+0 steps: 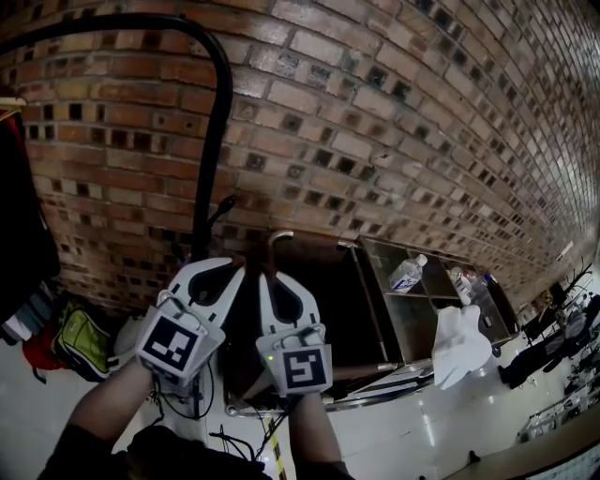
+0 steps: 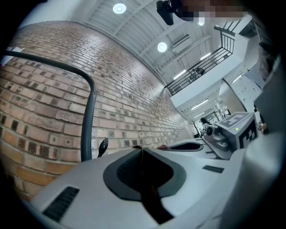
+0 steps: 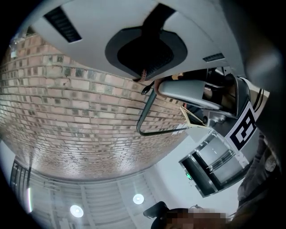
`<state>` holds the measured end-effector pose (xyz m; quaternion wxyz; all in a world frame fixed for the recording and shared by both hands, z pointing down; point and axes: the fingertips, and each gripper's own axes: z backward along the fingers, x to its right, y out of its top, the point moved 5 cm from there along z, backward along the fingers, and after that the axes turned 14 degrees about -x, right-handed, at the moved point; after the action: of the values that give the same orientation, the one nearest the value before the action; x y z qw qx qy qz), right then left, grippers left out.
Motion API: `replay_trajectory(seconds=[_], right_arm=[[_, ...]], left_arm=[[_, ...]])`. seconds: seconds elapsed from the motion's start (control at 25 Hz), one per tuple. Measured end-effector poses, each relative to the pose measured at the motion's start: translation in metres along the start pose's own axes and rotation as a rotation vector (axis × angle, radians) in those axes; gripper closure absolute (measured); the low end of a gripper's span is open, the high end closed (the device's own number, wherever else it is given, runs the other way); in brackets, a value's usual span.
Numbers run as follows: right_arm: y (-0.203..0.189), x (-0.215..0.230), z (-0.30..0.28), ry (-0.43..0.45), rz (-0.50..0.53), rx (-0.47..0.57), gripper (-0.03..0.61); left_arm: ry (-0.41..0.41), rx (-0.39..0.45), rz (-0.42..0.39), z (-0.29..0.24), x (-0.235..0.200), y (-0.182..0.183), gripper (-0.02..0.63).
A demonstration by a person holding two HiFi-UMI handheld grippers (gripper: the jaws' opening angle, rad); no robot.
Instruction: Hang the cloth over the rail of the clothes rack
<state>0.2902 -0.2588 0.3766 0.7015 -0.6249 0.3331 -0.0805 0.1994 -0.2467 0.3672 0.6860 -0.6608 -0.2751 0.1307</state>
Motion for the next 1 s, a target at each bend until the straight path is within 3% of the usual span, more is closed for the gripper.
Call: replay_trajectory(seconds=[0.24, 0.56, 1.0], right_arm=[[0.032, 0.036, -0.023, 0.012, -0.036, 0.030, 0.554], [0.066, 0.059, -0.038, -0.103, 0.081, 0.108, 0.554], [0.120, 0.111, -0.057, -0.181, 0.067, 0.165, 0.554]], left_arm=[[-0.038, 0.043, 0.001, -0.029, -0.021, 0.037, 0.594], [-0.063, 0.154, 0.021, -0.054, -0.040, 0.070, 0.594], [-0.077, 0.247, -0.010, -0.096, -0.061, 0.134, 0.593]])
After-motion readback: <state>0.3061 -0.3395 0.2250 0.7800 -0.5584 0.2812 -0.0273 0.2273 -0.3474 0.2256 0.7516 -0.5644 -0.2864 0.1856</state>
